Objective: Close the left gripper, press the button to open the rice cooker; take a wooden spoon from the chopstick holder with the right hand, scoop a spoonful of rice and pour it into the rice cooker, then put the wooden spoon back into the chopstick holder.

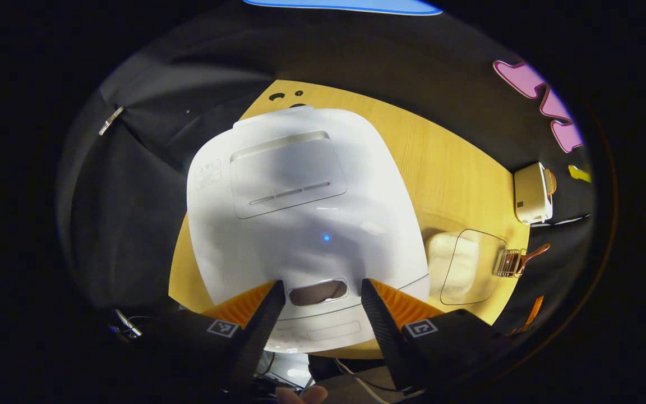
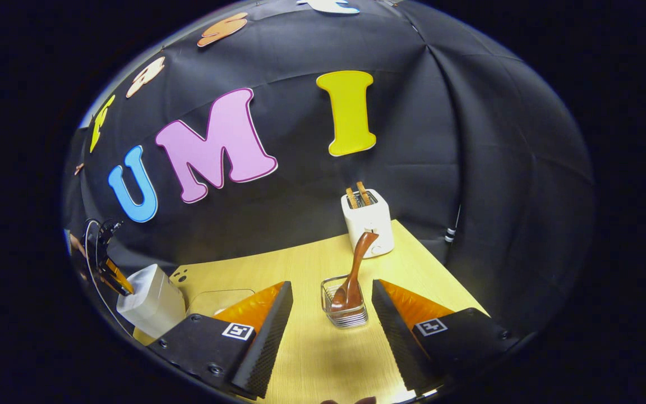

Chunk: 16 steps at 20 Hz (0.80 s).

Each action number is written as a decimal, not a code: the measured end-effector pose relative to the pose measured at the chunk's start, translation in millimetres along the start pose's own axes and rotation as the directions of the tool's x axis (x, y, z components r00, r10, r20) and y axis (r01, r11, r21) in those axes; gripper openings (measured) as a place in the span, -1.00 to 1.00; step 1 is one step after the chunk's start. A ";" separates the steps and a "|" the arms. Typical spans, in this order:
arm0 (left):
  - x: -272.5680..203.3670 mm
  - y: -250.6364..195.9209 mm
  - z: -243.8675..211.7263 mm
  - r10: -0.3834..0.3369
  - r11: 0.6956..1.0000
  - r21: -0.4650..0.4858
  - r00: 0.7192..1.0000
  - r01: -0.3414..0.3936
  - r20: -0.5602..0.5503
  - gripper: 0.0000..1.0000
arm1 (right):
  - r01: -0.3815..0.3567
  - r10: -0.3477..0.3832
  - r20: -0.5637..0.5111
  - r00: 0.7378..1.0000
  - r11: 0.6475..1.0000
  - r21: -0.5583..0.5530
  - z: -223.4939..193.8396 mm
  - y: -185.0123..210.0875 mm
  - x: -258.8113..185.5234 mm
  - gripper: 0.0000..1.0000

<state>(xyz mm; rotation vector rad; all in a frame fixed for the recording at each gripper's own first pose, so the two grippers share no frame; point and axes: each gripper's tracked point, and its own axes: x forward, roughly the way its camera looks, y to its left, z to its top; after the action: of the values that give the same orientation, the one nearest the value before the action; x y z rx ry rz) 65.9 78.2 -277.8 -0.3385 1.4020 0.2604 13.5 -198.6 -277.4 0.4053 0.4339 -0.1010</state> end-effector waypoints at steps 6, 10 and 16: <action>-6.0 -3.4 3.7 -0.022 0.999 -0.044 0.995 0.027 0.096 0.82 | -0.007 0.007 0.027 1.000 1.000 -0.003 10.1 -0.7 -8.2 0.77; -27.5 -15.2 11.5 -0.111 0.982 -0.116 0.949 0.151 0.296 0.76 | -0.044 0.047 0.051 0.998 0.997 -0.061 24.5 16.4 -11.9 0.77; -108.6 -42.6 49.1 -0.193 0.967 0.026 0.658 0.255 0.728 0.85 | -0.116 0.127 0.063 0.990 0.981 -0.156 40.1 59.7 -11.4 0.79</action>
<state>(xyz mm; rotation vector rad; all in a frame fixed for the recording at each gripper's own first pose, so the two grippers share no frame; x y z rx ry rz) 110.2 59.9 -160.6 -0.4115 0.5409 0.2101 29.5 -160.0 -217.8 0.2766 0.3414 0.0359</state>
